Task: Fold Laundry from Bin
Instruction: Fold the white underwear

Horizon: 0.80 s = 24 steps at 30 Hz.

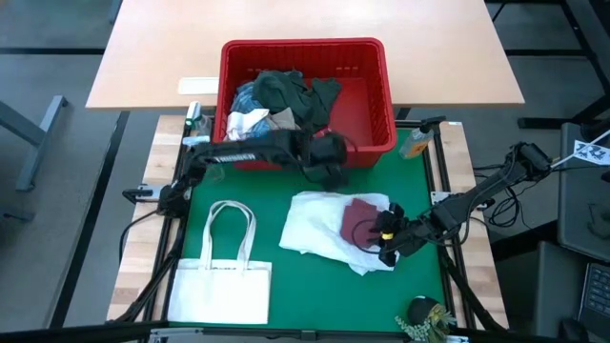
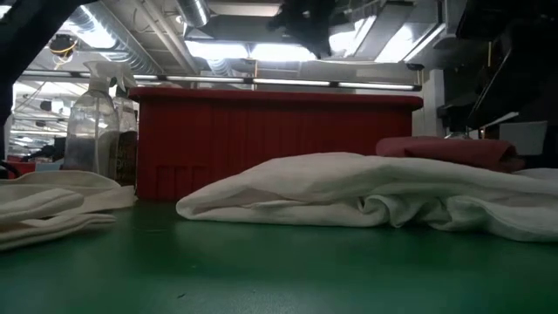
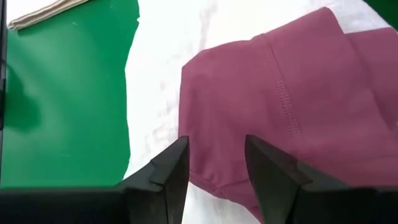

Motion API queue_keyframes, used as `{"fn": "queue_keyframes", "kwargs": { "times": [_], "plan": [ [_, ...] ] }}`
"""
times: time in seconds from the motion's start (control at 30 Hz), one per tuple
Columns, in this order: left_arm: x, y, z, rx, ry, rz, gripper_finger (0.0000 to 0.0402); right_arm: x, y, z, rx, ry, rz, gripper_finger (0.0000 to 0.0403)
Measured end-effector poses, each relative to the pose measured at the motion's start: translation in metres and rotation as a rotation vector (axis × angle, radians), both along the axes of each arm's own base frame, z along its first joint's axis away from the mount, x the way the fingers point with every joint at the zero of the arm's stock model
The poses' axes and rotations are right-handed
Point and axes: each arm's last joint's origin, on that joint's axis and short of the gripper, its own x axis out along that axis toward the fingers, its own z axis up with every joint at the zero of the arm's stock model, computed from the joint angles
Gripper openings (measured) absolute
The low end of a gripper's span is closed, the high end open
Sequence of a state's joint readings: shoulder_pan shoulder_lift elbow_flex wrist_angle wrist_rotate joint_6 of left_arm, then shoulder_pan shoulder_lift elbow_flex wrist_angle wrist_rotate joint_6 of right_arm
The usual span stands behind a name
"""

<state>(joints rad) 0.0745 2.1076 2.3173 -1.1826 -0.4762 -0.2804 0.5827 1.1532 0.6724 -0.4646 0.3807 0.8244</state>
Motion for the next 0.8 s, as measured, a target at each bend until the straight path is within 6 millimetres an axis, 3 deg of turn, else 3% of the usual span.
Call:
{"fn": "queue_keyframes", "kwargs": {
  "times": [0.23,0.53,0.8],
  "plan": [
    [-0.040,0.060,0.016,-0.031,0.080,0.178,0.0121,0.000,0.000,0.000,-0.054,-0.003,0.046,0.0154],
    [-0.081,0.138,0.010,-0.100,0.191,0.398,0.0121,0.000,-0.002,0.000,-0.135,-0.013,0.086,0.0154],
    [-0.113,0.190,0.002,-0.157,0.189,0.623,0.0121,0.001,-0.003,0.001,-0.164,-0.027,0.063,0.0154]
  ]
}}
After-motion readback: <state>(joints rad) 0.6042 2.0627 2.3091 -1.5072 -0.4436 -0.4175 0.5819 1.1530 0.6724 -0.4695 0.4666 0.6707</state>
